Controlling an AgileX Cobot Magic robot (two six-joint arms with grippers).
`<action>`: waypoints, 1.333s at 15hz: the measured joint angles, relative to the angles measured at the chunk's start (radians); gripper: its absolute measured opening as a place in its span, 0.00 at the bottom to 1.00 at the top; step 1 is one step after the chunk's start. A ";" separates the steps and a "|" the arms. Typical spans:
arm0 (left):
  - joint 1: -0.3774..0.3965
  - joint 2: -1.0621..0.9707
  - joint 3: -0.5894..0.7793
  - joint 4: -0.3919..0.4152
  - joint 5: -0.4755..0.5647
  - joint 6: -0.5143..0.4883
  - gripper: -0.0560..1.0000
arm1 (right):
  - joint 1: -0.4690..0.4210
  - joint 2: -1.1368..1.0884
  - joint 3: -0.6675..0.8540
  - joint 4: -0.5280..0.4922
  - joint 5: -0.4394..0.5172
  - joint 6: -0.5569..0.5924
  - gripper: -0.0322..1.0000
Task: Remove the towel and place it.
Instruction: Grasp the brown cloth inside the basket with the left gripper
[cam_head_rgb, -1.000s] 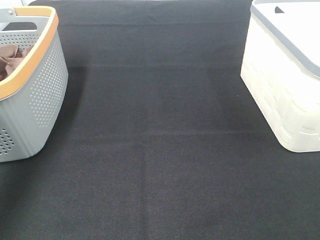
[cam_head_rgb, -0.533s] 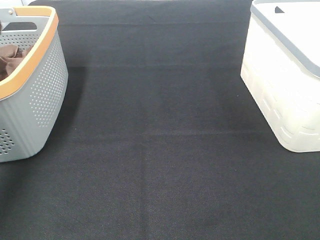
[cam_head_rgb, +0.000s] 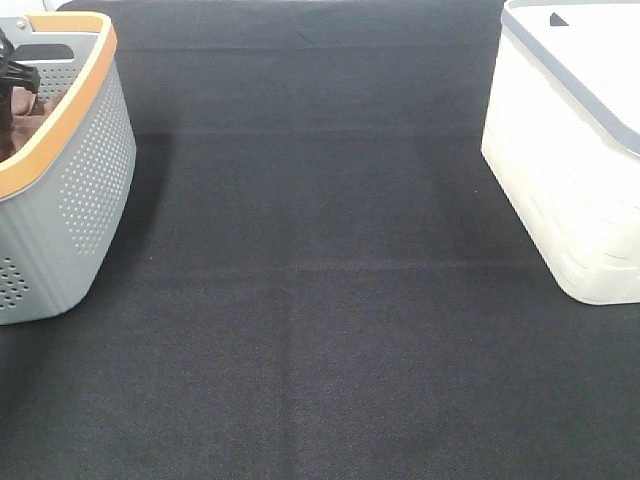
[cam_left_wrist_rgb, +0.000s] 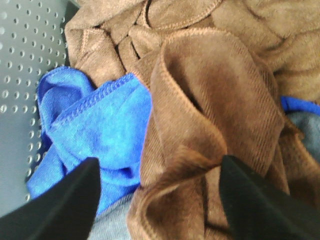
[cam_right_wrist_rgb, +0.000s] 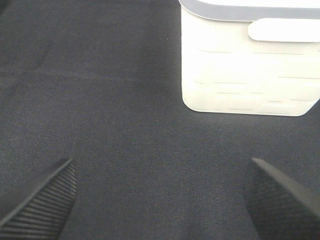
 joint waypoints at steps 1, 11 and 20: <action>0.000 0.009 -0.004 0.000 0.001 0.000 0.63 | 0.000 0.000 0.000 0.000 0.000 0.000 0.85; 0.000 0.048 -0.007 -0.021 0.061 0.039 0.10 | 0.000 0.000 0.000 0.000 0.000 0.000 0.85; 0.000 -0.127 -0.042 -0.032 0.069 0.045 0.05 | 0.000 0.000 0.000 0.000 0.000 0.000 0.85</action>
